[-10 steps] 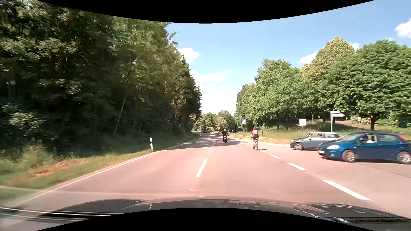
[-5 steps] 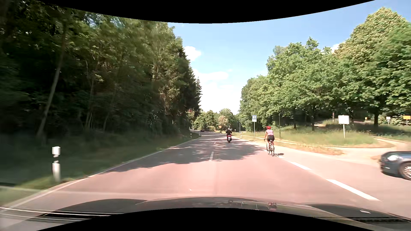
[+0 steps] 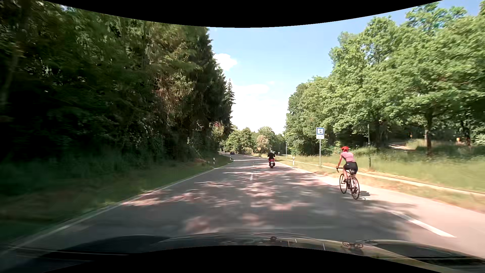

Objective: Follow the waypoints while adhering to traffic rules and regulations

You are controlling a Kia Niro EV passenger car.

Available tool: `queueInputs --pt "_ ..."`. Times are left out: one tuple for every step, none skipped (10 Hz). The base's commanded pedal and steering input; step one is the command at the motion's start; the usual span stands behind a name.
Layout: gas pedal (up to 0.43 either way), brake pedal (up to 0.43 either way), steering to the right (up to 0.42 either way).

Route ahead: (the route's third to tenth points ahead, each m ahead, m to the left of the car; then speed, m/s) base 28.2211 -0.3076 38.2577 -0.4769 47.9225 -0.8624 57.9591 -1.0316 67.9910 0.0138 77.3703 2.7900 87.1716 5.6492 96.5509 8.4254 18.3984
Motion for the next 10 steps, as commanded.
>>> queueInputs --pt "0.138 0.006 0.003" --pt "0.130 0.012 0.003" --pt "0.130 0.012 0.003" --pt "0.130 0.012 0.003" --pt "0.130 0.006 0.003" --pt "0.130 0.012 0.002" --pt "0.110 0.012 0.003" --pt "0.087 0.012 0.003" --pt "0.079 0.012 0.002" --pt "0.079 0.012 0.002"
